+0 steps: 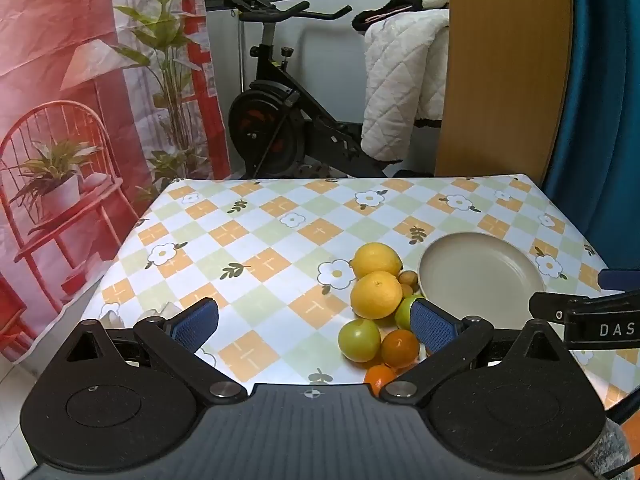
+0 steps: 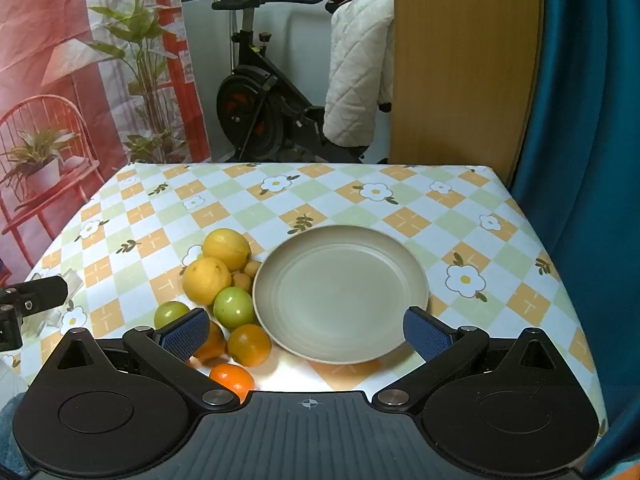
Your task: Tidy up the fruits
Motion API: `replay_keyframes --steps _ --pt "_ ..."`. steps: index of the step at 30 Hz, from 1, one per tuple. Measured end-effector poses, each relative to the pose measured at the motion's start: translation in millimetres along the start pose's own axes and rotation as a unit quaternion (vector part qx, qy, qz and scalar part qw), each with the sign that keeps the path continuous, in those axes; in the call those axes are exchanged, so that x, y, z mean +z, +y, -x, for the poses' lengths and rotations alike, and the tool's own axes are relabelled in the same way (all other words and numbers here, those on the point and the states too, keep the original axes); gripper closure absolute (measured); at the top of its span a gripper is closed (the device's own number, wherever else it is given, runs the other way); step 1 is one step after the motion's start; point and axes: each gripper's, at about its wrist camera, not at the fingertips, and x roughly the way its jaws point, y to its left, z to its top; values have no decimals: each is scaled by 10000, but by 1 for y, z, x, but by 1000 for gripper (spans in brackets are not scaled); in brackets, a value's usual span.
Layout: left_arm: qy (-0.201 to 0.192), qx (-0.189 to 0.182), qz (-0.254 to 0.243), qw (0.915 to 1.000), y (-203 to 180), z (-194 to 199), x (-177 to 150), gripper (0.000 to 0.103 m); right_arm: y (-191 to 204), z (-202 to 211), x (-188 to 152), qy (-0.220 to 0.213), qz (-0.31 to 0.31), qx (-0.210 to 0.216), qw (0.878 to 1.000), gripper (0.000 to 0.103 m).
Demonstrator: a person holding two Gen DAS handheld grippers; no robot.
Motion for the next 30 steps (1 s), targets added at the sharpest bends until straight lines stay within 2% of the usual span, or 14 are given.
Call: replay_keyframes --steps 8,11,30 --pt "69 -89 -53 9999 16 12 8 0 0 0 1 9 17 7 10000 0" --pt "70 21 11 10000 4 0 3 0 0 0 0 -5 5 -13 10000 0" --pt "71 -4 -37 10000 3 0 2 0 0 -2 1 14 12 -3 10000 0"
